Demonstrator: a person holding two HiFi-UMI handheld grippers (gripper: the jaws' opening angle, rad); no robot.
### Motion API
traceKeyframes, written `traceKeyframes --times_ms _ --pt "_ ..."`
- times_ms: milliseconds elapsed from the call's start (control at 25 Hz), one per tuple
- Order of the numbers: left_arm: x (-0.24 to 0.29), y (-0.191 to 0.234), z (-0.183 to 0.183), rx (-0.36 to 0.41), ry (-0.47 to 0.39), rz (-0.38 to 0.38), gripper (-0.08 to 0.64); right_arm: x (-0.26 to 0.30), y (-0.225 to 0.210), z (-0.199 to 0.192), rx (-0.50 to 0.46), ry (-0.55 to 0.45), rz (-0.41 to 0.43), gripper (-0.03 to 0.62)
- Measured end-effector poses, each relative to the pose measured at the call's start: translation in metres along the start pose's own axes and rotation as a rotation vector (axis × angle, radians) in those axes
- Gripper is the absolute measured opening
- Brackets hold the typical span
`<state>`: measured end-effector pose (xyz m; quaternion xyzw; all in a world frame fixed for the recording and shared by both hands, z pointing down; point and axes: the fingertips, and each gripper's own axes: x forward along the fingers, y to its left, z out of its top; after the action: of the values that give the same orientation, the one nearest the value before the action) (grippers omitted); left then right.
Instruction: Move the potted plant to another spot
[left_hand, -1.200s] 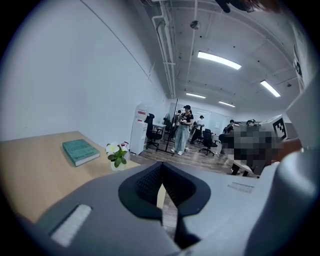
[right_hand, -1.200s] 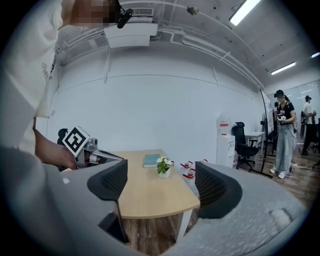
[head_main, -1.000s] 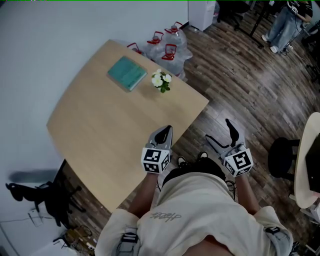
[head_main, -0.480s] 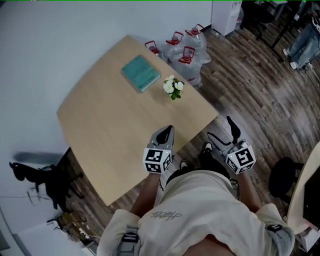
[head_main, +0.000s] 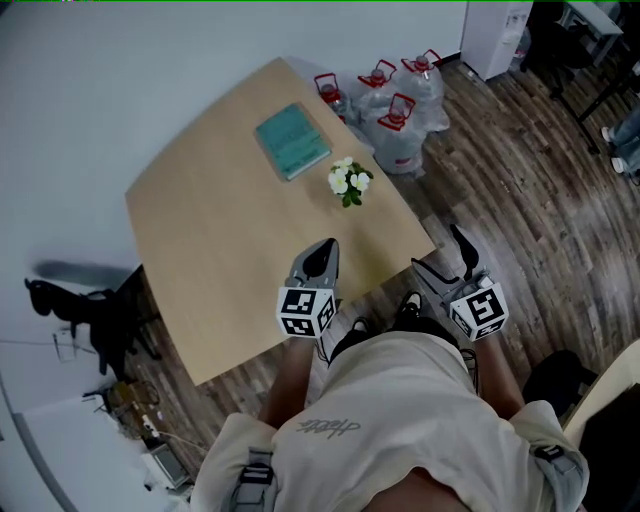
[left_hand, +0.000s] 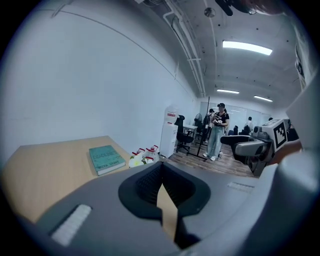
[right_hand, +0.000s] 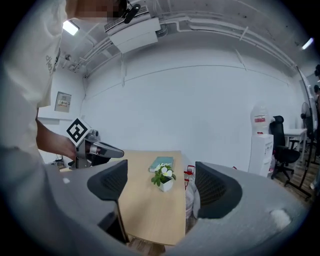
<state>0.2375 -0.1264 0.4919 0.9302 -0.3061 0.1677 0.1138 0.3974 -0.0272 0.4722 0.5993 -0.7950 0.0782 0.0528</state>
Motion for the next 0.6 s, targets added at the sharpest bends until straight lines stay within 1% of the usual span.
traceKeyframes --times_ms 120,200,320,480,600 --pt "0.002 -0.002 0.002 -0.055 0.002 0.041 0.015 0.007 -0.007 -0.003 -0.037 0.02 0.07 0.417" --pt "0.002 0.0 0.004 -0.092 0.0 0.071 0.015 0.015 -0.011 -0.002 -0.024 0.017 0.118 0.417" --pt "0.002 0.002 0.005 -0.095 0.006 0.122 0.015 0.025 -0.018 -0.004 0.024 0.013 0.171 0.417" --pt "0.0 0.005 0.007 -0.11 0.009 0.152 0.015 0.039 -0.016 -0.012 -0.007 0.056 0.231 0.417" --pt "-0.005 0.017 0.005 -0.123 -0.001 0.171 0.015 0.055 -0.007 -0.014 -0.002 0.068 0.265 0.417"
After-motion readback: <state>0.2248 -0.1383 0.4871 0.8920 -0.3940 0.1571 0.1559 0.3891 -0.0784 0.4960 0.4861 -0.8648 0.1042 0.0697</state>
